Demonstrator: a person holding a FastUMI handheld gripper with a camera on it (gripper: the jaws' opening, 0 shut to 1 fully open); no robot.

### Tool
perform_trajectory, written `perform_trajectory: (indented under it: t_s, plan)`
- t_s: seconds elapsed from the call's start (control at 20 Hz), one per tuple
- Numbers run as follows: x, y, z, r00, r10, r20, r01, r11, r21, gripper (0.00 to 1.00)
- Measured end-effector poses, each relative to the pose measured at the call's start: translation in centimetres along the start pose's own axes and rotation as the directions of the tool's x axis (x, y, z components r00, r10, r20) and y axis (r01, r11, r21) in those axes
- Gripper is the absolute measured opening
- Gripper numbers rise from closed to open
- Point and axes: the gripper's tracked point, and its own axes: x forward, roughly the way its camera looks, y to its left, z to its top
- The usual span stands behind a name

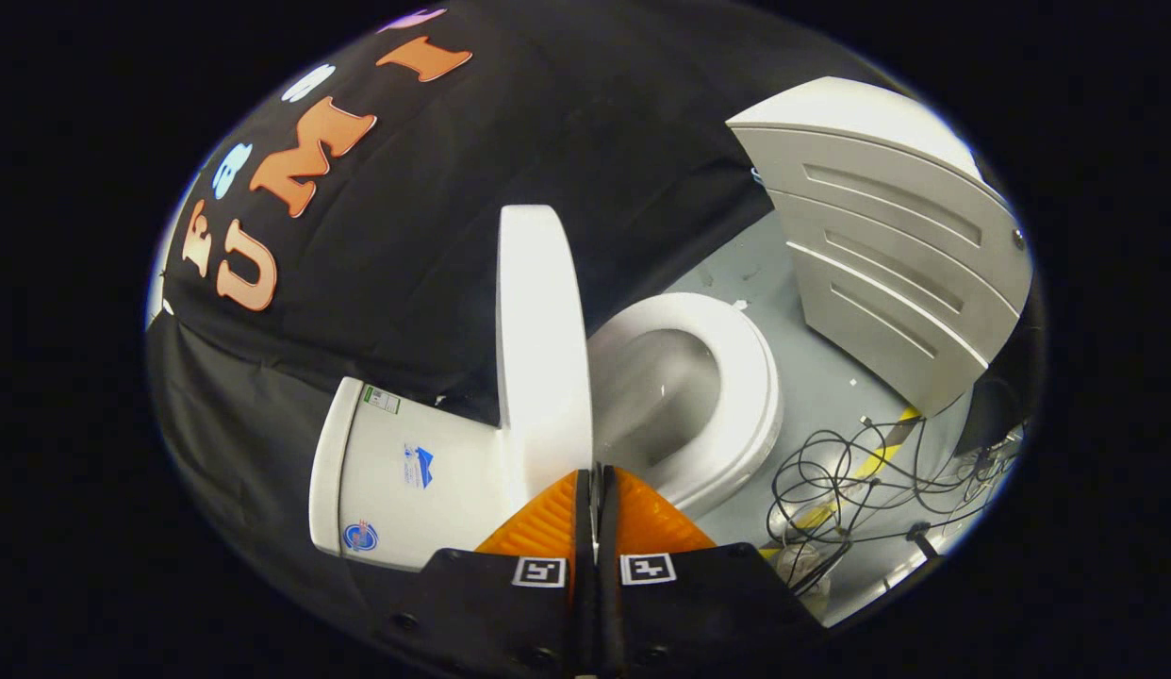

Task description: Open the toilet lid.

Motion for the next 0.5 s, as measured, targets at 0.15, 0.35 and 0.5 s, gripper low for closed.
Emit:
perform_trajectory:
  t_s: [0.15, 0.35, 0.5]
  plan:
    - [-0.8, 2.1, -0.1, 1.000, 0.004, 0.028, -0.003, 1.000, -0.018, 0.08]
    - [-1.7, 4.4, -0.4, 0.998, 0.004, 0.059, 0.000, 0.997, -0.072, 0.08]
    - [-2.2, 6.7, -0.7, 0.998, -0.006, 0.068, 0.015, 0.991, -0.132, 0.07]
